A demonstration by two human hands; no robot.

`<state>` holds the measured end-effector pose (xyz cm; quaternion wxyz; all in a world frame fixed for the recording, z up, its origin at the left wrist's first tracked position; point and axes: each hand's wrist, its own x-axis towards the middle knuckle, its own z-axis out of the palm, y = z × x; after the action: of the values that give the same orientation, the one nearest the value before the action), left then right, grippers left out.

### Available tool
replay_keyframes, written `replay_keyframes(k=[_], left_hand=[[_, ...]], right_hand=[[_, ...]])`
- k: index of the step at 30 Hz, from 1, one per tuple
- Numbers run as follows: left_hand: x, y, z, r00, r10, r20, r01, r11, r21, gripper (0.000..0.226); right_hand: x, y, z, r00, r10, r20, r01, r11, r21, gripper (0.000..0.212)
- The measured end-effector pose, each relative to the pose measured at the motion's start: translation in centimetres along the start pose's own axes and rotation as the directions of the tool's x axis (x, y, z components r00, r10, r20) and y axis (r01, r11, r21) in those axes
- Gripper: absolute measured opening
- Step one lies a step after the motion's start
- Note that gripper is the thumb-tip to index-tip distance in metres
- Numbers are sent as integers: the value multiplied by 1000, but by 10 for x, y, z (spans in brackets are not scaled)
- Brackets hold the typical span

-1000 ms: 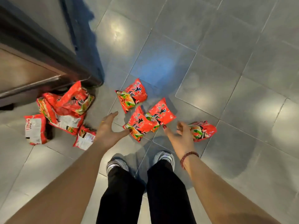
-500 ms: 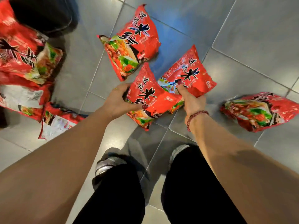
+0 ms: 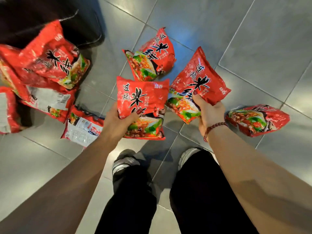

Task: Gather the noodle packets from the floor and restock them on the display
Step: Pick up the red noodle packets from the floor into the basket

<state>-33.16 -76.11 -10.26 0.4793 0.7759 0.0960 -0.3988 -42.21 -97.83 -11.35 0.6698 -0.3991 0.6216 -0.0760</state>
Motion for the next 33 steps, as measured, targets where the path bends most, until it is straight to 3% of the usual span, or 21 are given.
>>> replay_keyframes(k=[3, 8, 13, 17, 20, 24, 30, 33], left_hand=[[-56, 36, -36, 989, -10, -149, -14, 986, -163, 25], [-162, 115, -107, 966, -85, -242, 0, 944, -329, 17], [-290, 194, -185, 945, -53, -323, -75, 925, -373, 16], [-405, 238, -226, 918, -47, -393, -134, 898, -420, 22], [-484, 260, -247, 869, -46, -493, -201, 877, -437, 50], [-570, 262, -262, 750, -92, -656, -314, 823, -474, 29], [-657, 225, -282, 580, -259, -772, -460, 678, -573, 31], [-688, 199, -298, 515, -337, -788, -517, 612, -599, 33]], right_hand=[[-63, -37, 4, 992, -38, 121, 48, 995, -85, 36], [-196, -117, 14, 934, -115, 338, 171, 975, -140, 29], [-329, -208, 35, 820, -122, 559, 284, 935, -213, 27], [-436, -264, 49, 678, -113, 726, 373, 904, -208, 24], [-504, -289, 57, 585, -100, 805, 447, 868, -217, 23], [-578, -297, 67, 447, 19, 895, 503, 822, -268, 22], [-666, -274, 95, 292, 152, 944, 574, 762, -300, 21], [-705, -249, 112, 207, 250, 946, 618, 716, -324, 37]])
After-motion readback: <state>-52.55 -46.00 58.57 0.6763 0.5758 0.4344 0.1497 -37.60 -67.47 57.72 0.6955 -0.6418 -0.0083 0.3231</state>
